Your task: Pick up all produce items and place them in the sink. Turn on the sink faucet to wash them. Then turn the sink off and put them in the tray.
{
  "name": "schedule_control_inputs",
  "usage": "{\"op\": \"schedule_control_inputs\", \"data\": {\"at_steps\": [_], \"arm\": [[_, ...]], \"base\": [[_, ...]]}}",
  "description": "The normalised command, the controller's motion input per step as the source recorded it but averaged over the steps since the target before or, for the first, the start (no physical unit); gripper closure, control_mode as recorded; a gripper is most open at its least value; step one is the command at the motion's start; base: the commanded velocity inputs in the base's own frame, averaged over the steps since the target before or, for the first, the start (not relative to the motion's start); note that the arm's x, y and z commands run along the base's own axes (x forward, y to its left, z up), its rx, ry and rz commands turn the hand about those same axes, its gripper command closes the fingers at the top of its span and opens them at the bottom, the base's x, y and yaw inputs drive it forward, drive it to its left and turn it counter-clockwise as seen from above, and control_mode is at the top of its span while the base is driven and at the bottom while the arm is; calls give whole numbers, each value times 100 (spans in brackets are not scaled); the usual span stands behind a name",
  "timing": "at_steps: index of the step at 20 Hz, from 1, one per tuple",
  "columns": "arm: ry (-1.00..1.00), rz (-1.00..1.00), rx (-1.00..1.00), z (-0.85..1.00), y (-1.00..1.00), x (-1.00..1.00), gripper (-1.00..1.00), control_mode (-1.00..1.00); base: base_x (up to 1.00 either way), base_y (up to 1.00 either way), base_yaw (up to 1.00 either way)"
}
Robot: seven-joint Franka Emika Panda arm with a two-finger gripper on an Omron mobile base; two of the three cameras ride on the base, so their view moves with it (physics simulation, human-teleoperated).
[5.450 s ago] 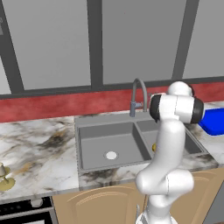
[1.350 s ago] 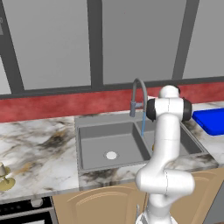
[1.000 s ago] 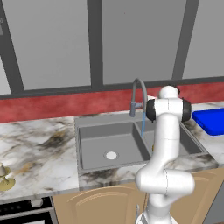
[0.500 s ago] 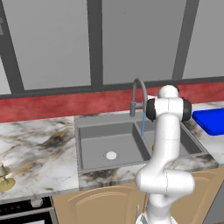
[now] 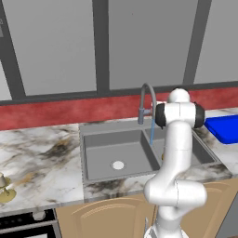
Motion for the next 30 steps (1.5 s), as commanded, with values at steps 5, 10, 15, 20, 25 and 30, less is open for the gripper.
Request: {"op": "schedule_control_inputs", "data": {"at_steps": [5,10,15,20,25,30], "arm": [[-3,13,-10,0,31,-26,100,-100],[-8,17,-9,0,32,-29,100,-100],[-15,22,-9,0,26,-28,100,-100],[-21,26,-10,1,34,-22,100,-100],[-26,31,-11,3,47,-19,100,-100],[-26,31,-13,1,56,-18,100,-100]], "base": [[0,0,0],[0,0,0],[0,0,0],[0,0,0],[0,0,0],[0,0,0]]}}
